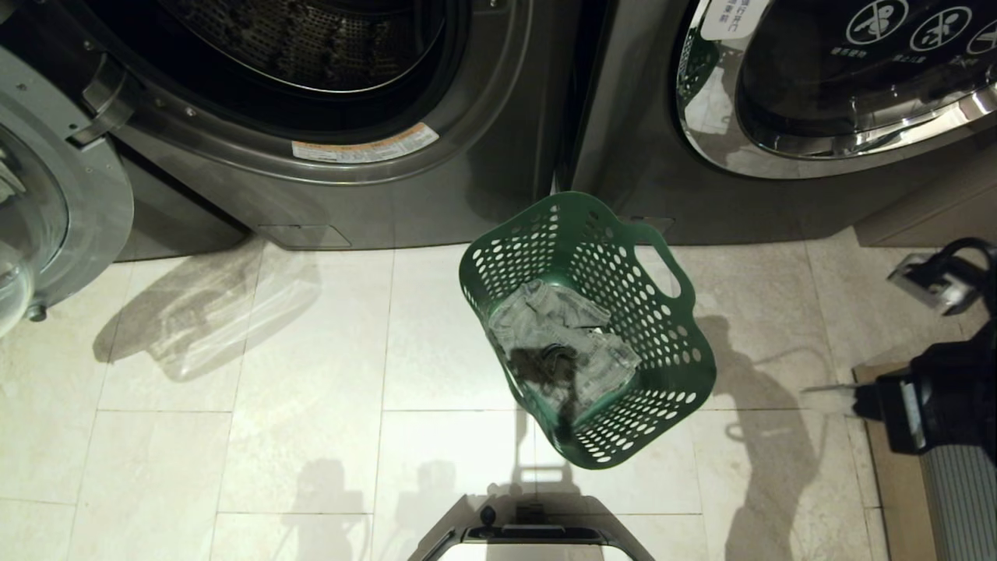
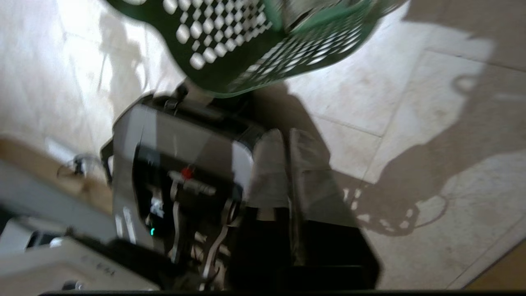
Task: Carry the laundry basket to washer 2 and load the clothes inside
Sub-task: Place the clothes into the washing machine
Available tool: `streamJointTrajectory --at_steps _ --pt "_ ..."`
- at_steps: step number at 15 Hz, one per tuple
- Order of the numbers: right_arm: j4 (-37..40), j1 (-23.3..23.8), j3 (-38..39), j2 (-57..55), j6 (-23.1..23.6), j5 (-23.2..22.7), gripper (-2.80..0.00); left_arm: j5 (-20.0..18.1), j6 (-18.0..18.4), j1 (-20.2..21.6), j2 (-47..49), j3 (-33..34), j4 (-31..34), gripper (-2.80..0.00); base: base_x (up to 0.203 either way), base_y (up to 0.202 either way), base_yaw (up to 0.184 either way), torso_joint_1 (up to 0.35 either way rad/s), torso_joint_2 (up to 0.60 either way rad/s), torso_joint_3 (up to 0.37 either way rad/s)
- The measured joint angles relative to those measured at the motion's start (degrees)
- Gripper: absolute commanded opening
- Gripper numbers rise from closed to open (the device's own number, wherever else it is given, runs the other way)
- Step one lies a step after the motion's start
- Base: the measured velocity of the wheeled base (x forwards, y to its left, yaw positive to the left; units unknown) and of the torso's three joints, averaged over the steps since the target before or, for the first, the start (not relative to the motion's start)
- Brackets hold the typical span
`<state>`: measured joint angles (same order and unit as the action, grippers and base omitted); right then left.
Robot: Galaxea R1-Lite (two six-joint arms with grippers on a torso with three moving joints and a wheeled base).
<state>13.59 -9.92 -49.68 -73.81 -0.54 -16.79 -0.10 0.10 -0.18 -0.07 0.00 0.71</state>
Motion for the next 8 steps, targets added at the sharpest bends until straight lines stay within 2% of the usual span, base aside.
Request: streamJointTrajectory --at_steps 3,6,8 --pt "-0.3 -8.2 2.7 -4.7 -1.8 1.2 0.0 0.0 0.0 0.0 0.0 0.0 0.0 -2.8 0.0 0.0 0.0 0.0 0.0 0.0" --pt "-5.0 -10.6 3.5 -12.2 -2.9 1.9 0.0 0.0 0.0 0.0 0.0 0.0 0.0 -2.8 0.0 0.0 0.0 0.0 0.0 0.0" --pt "-11.7 -11.0 3.5 -19.4 -3.1 3.2 0.0 0.0 0.0 0.0 0.0 0.0 0.0 -2.8 0.0 0.0 0.0 0.0 0.0 0.0"
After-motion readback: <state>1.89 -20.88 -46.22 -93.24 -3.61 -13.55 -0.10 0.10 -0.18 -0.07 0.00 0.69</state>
